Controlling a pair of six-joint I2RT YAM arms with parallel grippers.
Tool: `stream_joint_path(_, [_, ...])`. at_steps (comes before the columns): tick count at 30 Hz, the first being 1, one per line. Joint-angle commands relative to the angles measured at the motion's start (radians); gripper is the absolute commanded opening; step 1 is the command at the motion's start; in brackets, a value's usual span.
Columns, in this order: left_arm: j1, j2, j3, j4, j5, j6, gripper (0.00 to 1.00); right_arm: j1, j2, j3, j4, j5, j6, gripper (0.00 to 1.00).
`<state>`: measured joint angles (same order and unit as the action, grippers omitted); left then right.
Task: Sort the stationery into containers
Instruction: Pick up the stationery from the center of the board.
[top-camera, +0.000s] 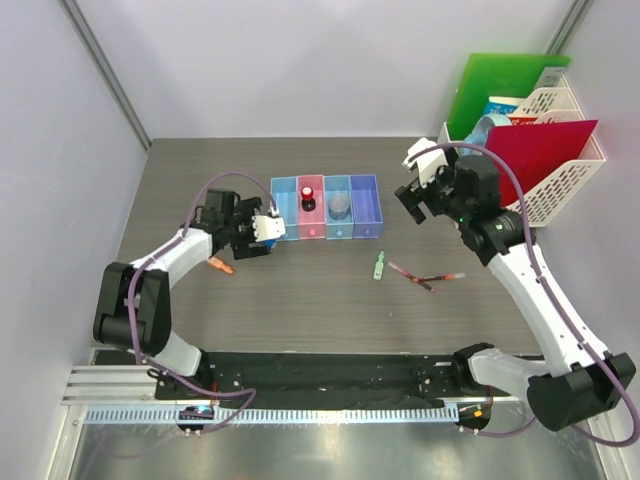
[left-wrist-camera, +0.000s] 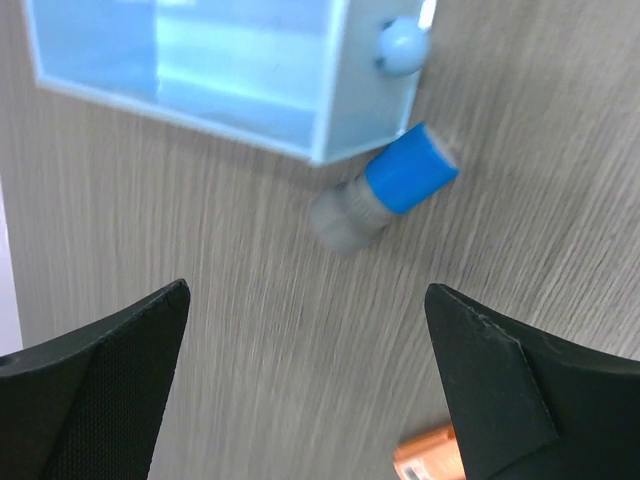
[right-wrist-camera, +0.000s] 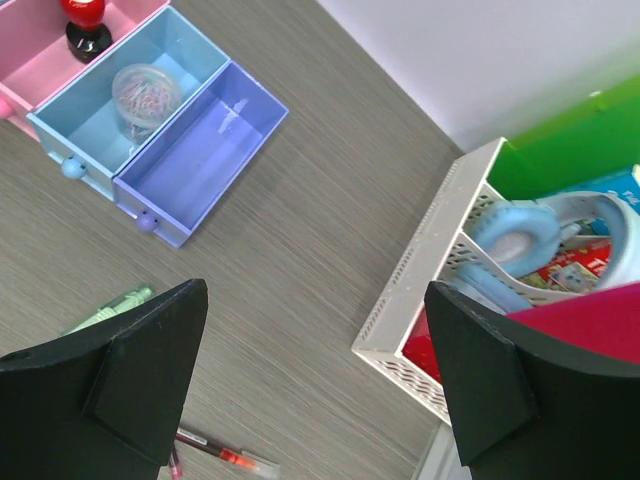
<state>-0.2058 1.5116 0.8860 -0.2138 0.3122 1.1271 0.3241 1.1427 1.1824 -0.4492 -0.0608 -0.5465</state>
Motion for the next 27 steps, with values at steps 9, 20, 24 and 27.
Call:
stream_joint_path(9, [0.016, 0.199, 0.217, -0.217, 0.209, 0.310, 1.00, -0.049, -0.109, -0.021, 0.004, -0.010, 0.036, 0.95])
stream_joint_path(20, [0.046, 0.302, 0.283, -0.400, 0.248, 0.448, 0.97, -0.057, -0.126, -0.017, 0.006, -0.017, 0.063, 0.95])
stream_joint_path(24, [0.046, 0.323, 0.289, -0.403, 0.261, 0.451, 0.91, -0.057, -0.133, -0.021, 0.006, -0.020, 0.071, 0.95])
stream_joint_path(27, [0.048, 0.329, 0.289, -0.404, 0.278, 0.457, 0.89, -0.057, -0.136, -0.024, 0.006, -0.022, 0.071, 0.95])
